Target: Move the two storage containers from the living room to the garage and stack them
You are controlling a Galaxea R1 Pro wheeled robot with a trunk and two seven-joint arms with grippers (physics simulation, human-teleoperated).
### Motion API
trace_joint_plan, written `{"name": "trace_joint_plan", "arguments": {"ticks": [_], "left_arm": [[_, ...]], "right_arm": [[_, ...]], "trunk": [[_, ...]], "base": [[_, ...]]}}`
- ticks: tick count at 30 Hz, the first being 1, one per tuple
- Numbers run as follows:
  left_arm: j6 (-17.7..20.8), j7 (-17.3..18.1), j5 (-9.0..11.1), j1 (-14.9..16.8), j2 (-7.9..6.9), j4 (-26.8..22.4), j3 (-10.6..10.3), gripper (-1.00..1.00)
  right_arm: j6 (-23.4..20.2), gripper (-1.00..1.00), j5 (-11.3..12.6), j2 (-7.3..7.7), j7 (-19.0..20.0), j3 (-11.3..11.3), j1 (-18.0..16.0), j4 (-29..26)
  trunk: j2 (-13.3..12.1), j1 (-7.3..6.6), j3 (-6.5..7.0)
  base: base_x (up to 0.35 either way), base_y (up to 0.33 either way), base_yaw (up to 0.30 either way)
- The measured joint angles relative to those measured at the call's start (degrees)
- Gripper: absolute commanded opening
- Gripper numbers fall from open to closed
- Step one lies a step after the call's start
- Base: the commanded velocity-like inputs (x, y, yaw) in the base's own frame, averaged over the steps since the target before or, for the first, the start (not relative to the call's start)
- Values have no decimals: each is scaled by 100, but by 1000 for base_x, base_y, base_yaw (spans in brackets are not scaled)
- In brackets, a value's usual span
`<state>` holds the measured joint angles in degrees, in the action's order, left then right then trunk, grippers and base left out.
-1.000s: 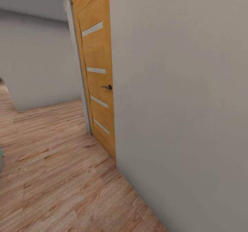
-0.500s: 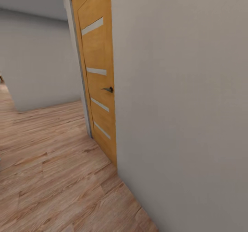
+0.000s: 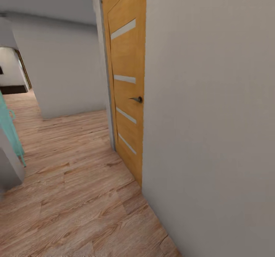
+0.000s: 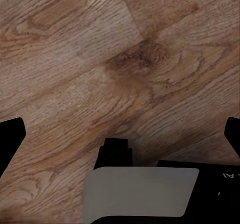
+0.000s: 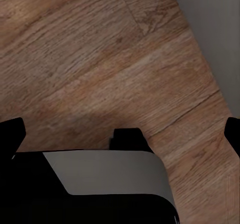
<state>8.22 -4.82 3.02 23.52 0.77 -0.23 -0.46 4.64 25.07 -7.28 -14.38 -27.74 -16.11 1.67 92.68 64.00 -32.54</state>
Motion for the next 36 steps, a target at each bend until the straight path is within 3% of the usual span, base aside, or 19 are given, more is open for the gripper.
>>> {"name": "trace_joint_plan", "arguments": {"ticks": [20, 28, 36], "left_arm": [[51, -19, 8, -19, 8, 7, 0, 100], [-64, -5, 27, -465, 28, 8, 1, 100], [-431, 8, 46, -594, 12, 8, 2, 100]], "right_arm": [[0, 100, 0, 2, 0, 5, 0, 0], [35, 100, 0, 2, 7, 0, 7, 0], [44, 100, 0, 2, 9, 2, 9, 0]], "trunk": [[0, 0, 0], [0, 0, 0], [0, 0, 0]], "base": [[0, 0, 271], [0, 0, 271], [0, 0, 271]]}}
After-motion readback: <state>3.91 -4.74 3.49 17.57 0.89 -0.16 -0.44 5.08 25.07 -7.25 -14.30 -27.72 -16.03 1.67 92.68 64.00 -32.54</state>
